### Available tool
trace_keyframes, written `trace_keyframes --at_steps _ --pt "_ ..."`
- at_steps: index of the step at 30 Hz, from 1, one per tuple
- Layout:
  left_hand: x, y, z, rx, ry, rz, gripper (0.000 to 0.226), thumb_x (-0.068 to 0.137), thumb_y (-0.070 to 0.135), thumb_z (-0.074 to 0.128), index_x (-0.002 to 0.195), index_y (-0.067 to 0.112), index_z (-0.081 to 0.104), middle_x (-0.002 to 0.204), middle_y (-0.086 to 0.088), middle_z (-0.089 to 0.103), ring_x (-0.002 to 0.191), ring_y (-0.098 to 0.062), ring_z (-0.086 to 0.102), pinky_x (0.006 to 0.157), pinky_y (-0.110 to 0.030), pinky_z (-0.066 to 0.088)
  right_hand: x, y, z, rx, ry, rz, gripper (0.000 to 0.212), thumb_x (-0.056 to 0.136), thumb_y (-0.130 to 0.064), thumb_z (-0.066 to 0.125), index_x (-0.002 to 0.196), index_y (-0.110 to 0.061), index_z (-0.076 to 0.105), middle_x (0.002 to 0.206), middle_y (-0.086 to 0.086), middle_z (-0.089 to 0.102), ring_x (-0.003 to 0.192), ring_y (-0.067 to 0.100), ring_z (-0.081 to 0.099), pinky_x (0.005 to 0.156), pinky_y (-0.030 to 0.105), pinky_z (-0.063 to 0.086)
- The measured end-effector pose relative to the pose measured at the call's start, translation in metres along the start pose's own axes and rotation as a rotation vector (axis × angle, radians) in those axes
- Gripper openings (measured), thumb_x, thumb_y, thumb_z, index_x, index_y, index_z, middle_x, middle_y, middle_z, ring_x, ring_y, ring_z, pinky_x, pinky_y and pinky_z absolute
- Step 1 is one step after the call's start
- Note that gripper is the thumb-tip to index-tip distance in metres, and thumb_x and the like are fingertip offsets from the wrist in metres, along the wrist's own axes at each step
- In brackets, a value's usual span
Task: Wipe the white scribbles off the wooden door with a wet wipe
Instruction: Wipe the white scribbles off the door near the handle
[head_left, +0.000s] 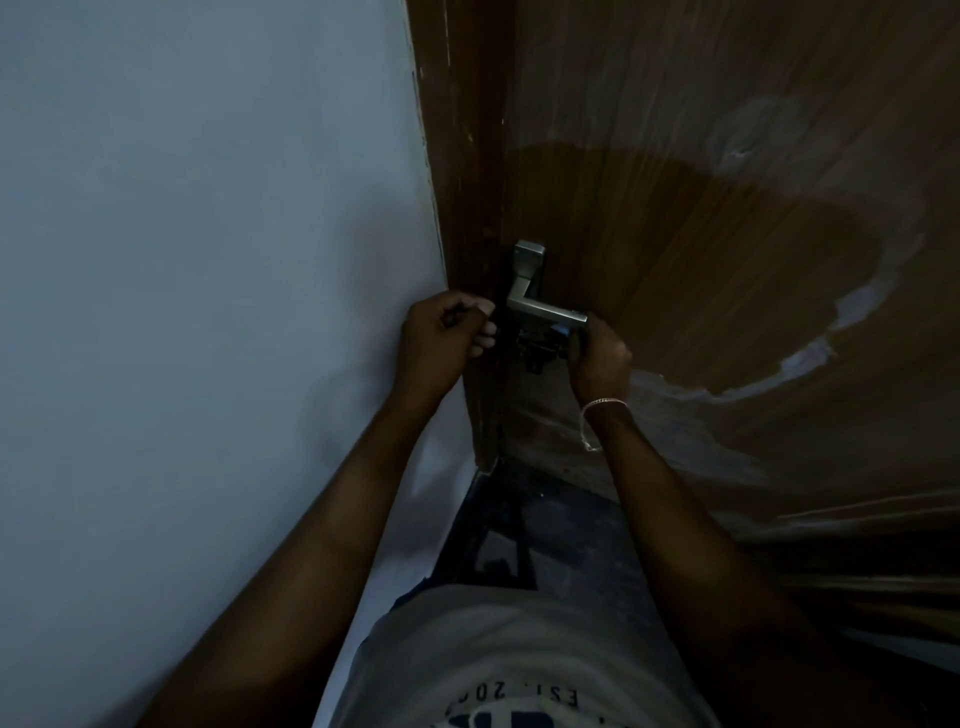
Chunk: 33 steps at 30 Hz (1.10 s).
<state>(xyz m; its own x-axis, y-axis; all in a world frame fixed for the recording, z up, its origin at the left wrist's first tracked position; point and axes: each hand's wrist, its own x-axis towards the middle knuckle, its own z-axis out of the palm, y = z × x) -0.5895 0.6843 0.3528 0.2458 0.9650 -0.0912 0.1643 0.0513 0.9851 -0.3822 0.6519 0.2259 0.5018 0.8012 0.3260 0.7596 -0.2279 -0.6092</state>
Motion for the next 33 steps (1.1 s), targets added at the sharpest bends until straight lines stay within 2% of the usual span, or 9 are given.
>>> trace_keyframes --at_steps 4,7,9,12,15,18,24,29,33 --pt "-0.003 -0.009 0.001 -0.012 -0.007 0.000 0.020 0.096 0.017 0.062 0.106 0.001 0.070 0.088 -0.015 0.072 0.076 -0.021 0.070 0.067 -0.029 0.057 0.002 0.006 0.012 -0.151 -0.194 0.086 0.021 0.098 -0.018 0.052 0.112 -0.010 0.067 0.103 0.018 0.071 0.093 0.040 0.067 0.074 0.040 0.052" --pt "-0.006 -0.015 -0.001 -0.034 0.002 0.015 0.020 0.096 0.016 0.062 0.106 0.001 0.070 0.087 -0.014 0.072 0.076 -0.023 0.070 0.067 -0.029 0.056 0.001 0.005 0.013 -0.128 -0.134 0.112 0.021 0.097 -0.021 0.052 0.110 -0.014 0.068 0.102 0.016 0.071 0.092 0.039 0.067 0.073 0.040 0.051" --pt "-0.007 -0.018 -0.002 -0.044 0.009 0.032 0.020 0.096 0.015 0.062 0.106 0.000 0.070 0.086 -0.014 0.072 0.075 -0.023 0.069 0.066 -0.028 0.056 -0.001 -0.003 0.019 -0.064 -0.072 0.087 0.024 0.099 -0.021 0.051 0.108 -0.009 0.069 0.102 0.016 0.072 0.092 0.037 0.067 0.074 0.038 0.050" --pt "-0.009 -0.025 -0.001 -0.039 0.002 0.053 0.021 0.096 0.015 0.062 0.106 -0.003 0.069 0.087 -0.017 0.072 0.074 -0.023 0.069 0.066 -0.029 0.056 0.000 -0.013 0.031 -0.020 -0.099 0.036 0.027 0.102 -0.023 0.048 0.112 -0.009 0.070 0.105 0.014 0.073 0.094 0.030 0.069 0.081 0.040 0.054" --pt "-0.012 -0.035 -0.002 -0.031 -0.007 0.069 0.022 0.097 0.015 0.061 0.107 -0.003 0.069 0.086 -0.015 0.072 0.073 -0.021 0.070 0.065 -0.029 0.057 -0.001 -0.010 0.038 -0.034 -0.103 0.077 0.027 0.101 -0.026 0.048 0.111 -0.013 0.069 0.104 0.012 0.072 0.094 0.030 0.068 0.081 0.045 0.054" --pt "-0.015 -0.045 -0.008 -0.027 -0.003 0.079 0.021 0.097 0.015 0.060 0.107 -0.002 0.069 0.086 -0.014 0.073 0.074 -0.022 0.071 0.066 -0.028 0.057 -0.001 -0.012 0.043 0.003 -0.052 0.116 0.026 0.101 -0.025 0.049 0.108 -0.012 0.070 0.102 0.011 0.072 0.092 0.028 0.068 0.081 0.040 0.054" --pt "-0.018 -0.048 -0.012 -0.010 -0.016 0.087 0.022 0.097 0.015 0.060 0.107 -0.002 0.070 0.090 -0.018 0.073 0.077 -0.024 0.071 0.066 -0.027 0.057 -0.002 -0.038 0.064 0.005 -0.155 -0.007 0.027 0.102 -0.018 0.048 0.121 -0.009 0.066 0.117 0.013 0.070 0.107 0.029 0.065 0.095 0.039 0.050" --pt "-0.020 -0.044 -0.015 -0.001 -0.035 0.100 0.021 0.098 0.015 0.060 0.105 -0.002 0.070 0.088 -0.015 0.073 0.074 -0.021 0.071 0.066 -0.027 0.057 -0.004 -0.037 0.063 -0.027 -0.069 -0.050 0.027 0.100 -0.017 0.050 0.119 -0.006 0.066 0.115 0.015 0.069 0.106 0.030 0.065 0.093 0.037 0.048" --pt "-0.016 -0.044 -0.013 -0.006 -0.024 0.109 0.020 0.097 0.016 0.061 0.104 0.000 0.070 0.087 -0.015 0.073 0.075 -0.023 0.071 0.067 -0.030 0.057 0.003 -0.053 0.072 -0.069 -0.132 -0.100 0.025 0.100 -0.017 0.052 0.120 -0.008 0.063 0.119 0.012 0.067 0.111 0.024 0.062 0.098 0.035 0.048"
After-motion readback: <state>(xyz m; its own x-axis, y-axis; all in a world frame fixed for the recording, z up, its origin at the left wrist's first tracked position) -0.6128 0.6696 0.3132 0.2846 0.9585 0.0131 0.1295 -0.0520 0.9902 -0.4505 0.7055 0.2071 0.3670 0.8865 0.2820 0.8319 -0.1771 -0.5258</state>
